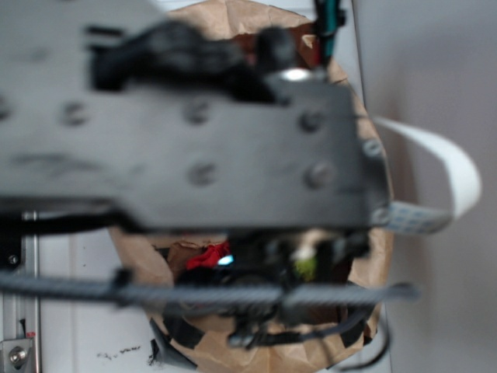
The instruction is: Grab the green animal.
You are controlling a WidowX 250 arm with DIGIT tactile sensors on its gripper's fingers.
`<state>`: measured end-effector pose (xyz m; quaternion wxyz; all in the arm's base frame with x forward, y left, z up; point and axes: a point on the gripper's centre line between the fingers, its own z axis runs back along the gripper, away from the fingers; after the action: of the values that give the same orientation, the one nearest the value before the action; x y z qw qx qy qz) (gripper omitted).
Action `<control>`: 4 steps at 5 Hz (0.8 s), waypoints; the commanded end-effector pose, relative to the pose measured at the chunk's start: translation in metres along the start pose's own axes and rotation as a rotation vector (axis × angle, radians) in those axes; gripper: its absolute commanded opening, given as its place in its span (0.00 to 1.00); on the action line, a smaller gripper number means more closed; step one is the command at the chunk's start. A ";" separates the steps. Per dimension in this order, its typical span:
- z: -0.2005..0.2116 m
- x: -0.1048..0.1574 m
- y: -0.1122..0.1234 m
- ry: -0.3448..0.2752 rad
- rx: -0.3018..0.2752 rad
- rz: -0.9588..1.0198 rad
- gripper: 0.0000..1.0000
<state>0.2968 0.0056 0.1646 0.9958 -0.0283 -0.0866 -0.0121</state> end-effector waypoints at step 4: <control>-0.019 -0.031 -0.063 0.084 -0.096 -0.099 1.00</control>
<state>0.2654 -0.0484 0.1237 0.9954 -0.0711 -0.0237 -0.0592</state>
